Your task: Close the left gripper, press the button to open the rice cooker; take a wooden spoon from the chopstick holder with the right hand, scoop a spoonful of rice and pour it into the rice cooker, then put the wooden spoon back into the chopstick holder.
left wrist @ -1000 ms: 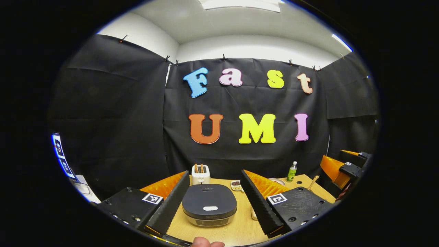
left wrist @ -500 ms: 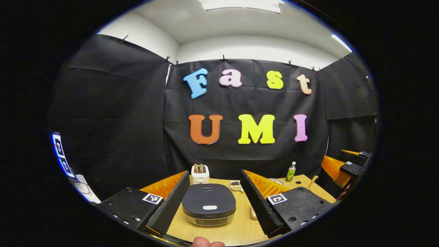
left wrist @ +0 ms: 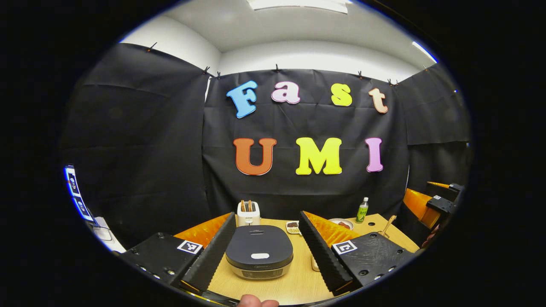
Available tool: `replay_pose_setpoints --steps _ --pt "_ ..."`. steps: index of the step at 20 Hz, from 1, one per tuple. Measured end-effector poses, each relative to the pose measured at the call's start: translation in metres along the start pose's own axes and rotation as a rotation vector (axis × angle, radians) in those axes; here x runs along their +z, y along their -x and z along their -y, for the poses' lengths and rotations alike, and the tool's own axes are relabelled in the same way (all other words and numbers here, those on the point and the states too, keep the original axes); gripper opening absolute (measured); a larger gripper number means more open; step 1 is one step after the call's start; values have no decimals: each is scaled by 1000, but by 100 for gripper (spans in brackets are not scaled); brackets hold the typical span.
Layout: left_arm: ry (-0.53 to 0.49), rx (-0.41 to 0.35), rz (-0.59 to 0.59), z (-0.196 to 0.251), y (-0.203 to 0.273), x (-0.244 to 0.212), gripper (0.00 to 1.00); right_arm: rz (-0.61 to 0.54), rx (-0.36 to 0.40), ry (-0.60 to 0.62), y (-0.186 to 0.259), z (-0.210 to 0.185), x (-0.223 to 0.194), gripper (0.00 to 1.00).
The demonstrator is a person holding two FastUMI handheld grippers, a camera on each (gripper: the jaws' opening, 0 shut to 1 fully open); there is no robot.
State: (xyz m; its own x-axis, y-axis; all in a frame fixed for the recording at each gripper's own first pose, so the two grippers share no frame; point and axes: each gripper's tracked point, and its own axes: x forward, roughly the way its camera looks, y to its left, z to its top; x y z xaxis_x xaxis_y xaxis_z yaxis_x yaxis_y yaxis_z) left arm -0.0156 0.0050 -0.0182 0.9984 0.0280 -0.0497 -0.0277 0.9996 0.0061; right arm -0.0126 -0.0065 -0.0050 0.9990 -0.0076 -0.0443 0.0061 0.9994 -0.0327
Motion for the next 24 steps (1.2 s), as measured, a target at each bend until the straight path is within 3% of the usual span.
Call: replay_pose_setpoints --steps 7,15,16,18,20,22,23,24 --pt "31 -11 -139 0 -26 -33 95 6 -13 7 -32 19 4 99" --pt "76 -18 -446 -3 -64 -112 92 -28 -27 2 -73 48 -9 100" --pt "82 -23 -487 -3 -70 -122 95 -33 -33 3 -78 54 -11 100" --pt "98 -23 -557 -6 -80 -138 48 -40 -48 -5 -86 66 -15 100" --pt "99 -27 -623 -6 -86 -152 42 -49 -70 -17 -93 81 -20 99" --pt "103 -29 -681 -9 -93 -166 44 -62 -91 -28 -99 93 -26 100" --pt "124 7 -694 -15 -100 -167 45 -69 -99 -34 -103 98 -31 99" --pt "158 0 -722 -11 -103 -169 0 -75 -107 -40 -105 102 -33 99"
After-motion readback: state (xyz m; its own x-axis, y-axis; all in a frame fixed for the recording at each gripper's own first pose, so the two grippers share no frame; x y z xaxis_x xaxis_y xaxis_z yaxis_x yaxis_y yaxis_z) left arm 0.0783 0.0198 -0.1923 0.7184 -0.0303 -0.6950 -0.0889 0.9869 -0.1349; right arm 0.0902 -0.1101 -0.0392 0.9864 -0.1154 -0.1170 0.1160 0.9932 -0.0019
